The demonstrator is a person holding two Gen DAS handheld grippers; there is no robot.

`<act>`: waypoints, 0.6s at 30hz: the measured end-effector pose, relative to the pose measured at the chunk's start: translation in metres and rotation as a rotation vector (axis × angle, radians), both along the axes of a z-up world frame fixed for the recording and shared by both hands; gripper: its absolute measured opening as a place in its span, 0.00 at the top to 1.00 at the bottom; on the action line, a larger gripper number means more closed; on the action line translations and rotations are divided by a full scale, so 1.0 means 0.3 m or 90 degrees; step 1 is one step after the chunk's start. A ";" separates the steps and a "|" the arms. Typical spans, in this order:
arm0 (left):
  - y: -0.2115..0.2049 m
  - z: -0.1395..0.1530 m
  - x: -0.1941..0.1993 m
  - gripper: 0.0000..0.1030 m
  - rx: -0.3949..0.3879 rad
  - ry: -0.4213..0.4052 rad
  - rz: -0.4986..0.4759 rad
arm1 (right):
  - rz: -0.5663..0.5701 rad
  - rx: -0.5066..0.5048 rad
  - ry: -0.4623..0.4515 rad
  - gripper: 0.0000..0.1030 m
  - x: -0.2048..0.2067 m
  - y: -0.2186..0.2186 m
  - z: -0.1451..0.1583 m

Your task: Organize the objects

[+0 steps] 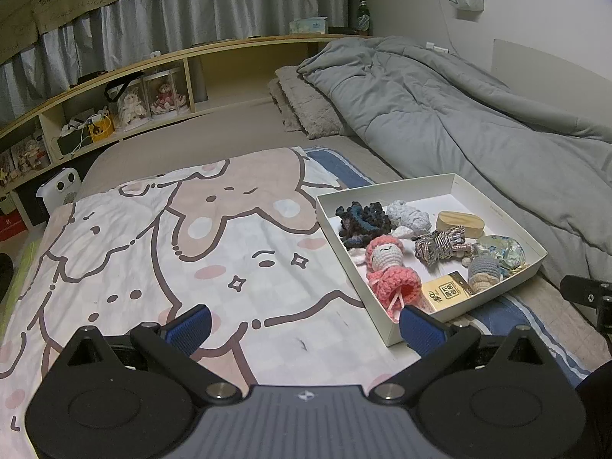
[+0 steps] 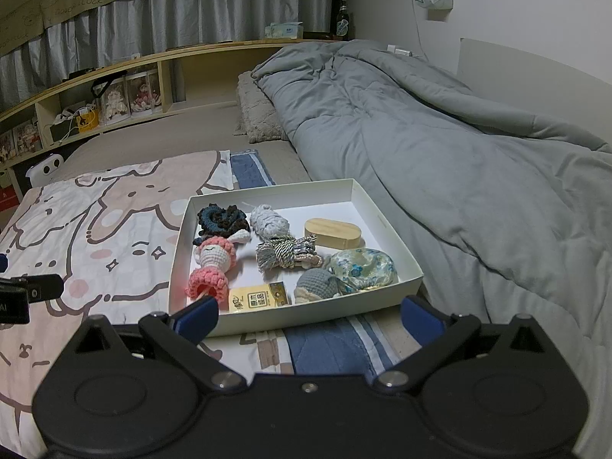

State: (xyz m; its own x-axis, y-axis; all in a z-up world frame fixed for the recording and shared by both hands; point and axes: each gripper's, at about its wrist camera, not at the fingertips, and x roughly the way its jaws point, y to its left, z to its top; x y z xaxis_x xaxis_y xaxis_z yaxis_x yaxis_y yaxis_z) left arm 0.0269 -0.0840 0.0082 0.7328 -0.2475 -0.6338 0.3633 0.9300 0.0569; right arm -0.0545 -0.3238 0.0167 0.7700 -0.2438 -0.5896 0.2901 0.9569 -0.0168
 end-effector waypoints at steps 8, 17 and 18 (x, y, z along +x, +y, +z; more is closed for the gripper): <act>-0.002 -0.005 -0.002 0.00 -0.001 0.002 0.000 | 0.000 0.003 -0.001 0.00 -0.001 0.001 -0.001; -0.004 -0.005 -0.005 0.00 -0.001 0.002 0.000 | -0.001 0.004 -0.002 0.00 -0.002 0.001 -0.001; -0.004 -0.005 -0.005 0.00 -0.002 0.002 0.000 | -0.001 0.004 -0.002 0.00 -0.002 0.002 -0.001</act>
